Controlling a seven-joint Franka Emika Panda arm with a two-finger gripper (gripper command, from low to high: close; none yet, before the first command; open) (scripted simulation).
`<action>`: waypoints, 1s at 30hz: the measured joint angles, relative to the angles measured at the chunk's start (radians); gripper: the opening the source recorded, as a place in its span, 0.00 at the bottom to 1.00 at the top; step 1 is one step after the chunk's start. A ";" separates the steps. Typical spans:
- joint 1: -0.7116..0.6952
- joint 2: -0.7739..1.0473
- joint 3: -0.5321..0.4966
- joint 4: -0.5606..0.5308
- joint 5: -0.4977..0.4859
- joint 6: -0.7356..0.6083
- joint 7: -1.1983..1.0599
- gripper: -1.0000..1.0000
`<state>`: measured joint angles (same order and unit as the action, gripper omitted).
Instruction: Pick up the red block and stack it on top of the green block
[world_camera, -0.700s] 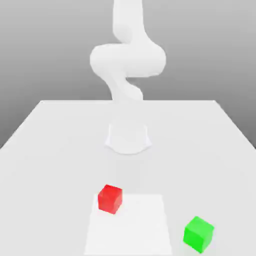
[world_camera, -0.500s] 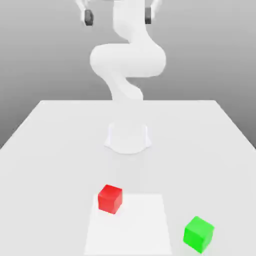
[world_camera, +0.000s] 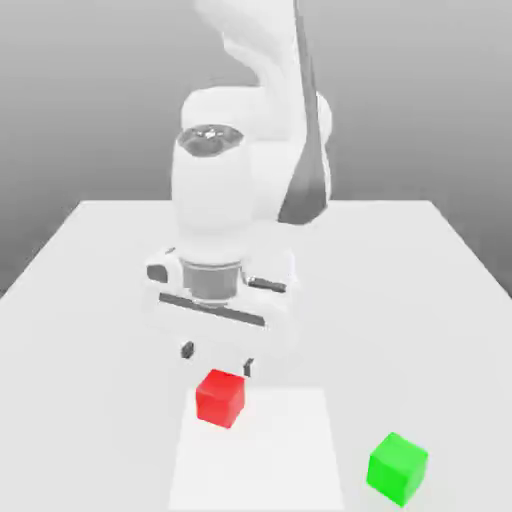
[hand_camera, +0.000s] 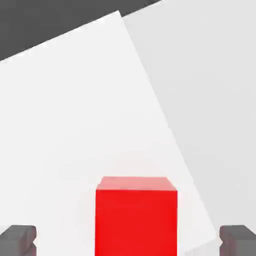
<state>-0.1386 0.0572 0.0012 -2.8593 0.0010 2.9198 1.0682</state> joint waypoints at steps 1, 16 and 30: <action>0.000 0.037 0.000 0.004 0.000 0.031 0.001 0.50; -0.005 -0.017 0.005 -0.005 -0.002 -0.015 0.003 0.00; 0.282 0.065 0.187 0.372 -0.046 -0.313 -0.198 0.00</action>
<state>0.1435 0.1221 0.1878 -2.4869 -0.0446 2.6063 0.8700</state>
